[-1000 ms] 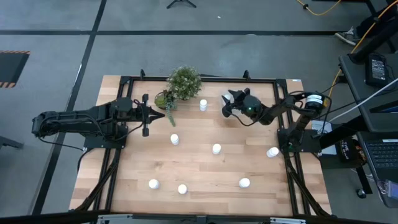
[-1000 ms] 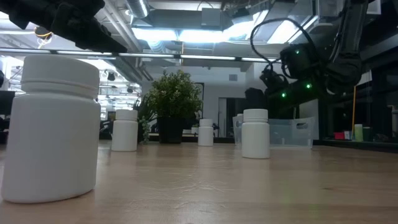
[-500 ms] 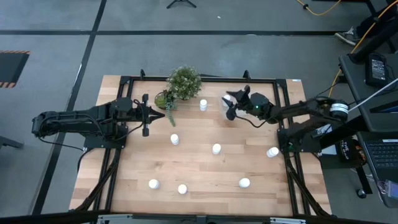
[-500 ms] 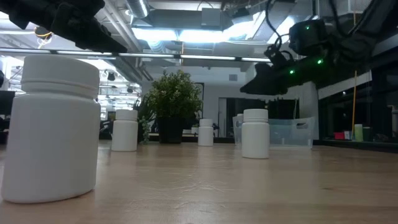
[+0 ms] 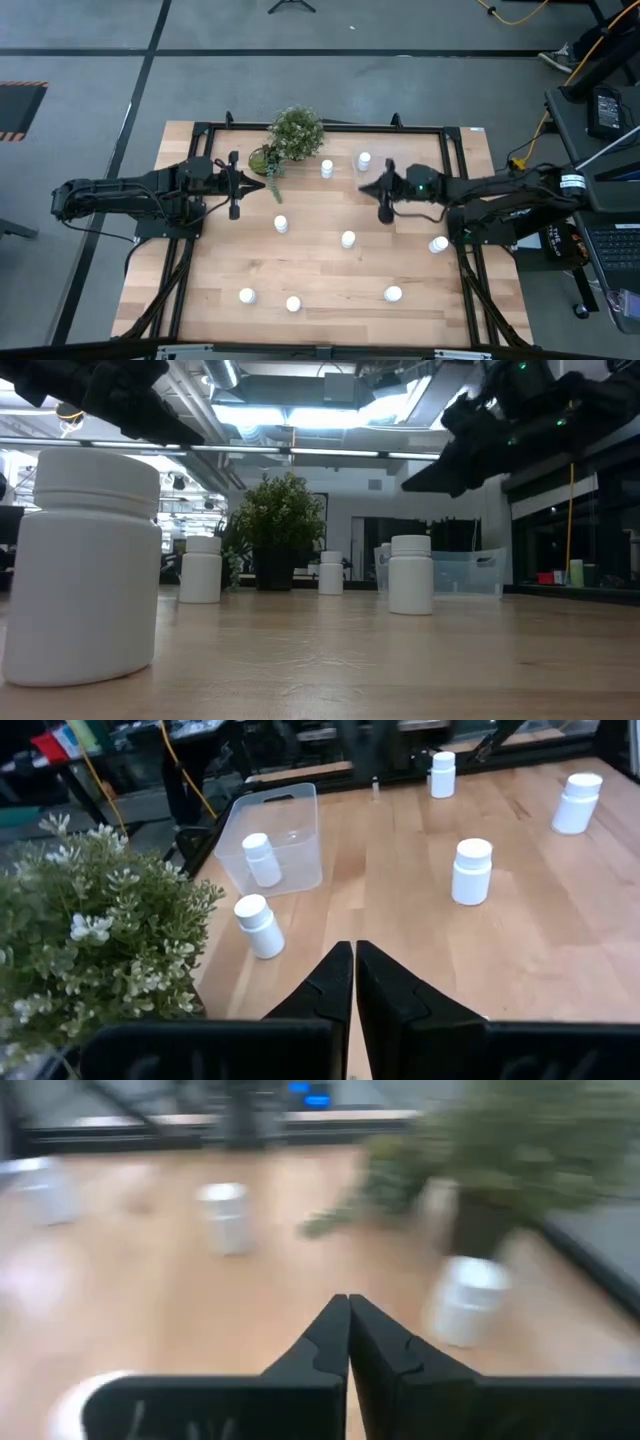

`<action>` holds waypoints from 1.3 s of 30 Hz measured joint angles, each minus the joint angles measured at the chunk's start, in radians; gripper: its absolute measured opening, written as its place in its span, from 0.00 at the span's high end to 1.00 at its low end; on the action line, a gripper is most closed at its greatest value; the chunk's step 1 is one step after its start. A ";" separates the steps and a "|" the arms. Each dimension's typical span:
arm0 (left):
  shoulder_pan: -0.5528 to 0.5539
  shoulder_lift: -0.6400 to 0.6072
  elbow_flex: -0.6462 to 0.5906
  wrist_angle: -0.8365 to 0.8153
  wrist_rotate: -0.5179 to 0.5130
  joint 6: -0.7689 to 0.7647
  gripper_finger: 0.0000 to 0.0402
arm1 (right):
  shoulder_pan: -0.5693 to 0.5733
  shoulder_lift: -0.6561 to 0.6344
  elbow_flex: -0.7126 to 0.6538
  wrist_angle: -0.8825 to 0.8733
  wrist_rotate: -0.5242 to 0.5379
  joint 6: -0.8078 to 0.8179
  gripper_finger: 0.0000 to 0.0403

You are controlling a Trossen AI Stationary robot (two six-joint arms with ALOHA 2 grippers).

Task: Pick and place pill bottles into a basket
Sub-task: Put the white pill bottle into the transparent bin

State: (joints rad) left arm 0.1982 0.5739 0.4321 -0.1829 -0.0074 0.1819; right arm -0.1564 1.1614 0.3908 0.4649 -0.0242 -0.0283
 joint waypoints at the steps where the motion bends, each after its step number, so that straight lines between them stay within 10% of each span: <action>1: 0.000 0.000 0.000 0.000 0.000 -0.013 0.97 | 0.024 0.000 0.000 -0.001 -0.012 -0.002 0.97; 39: 0.000 0.000 0.000 -0.001 0.000 0.003 0.99 | 0.207 0.002 0.000 -0.112 -0.055 -0.006 0.95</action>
State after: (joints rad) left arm 0.1982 0.5739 0.4320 -0.1841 -0.0074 0.1851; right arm 0.0509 1.1629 0.3908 0.3529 -0.0794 -0.0348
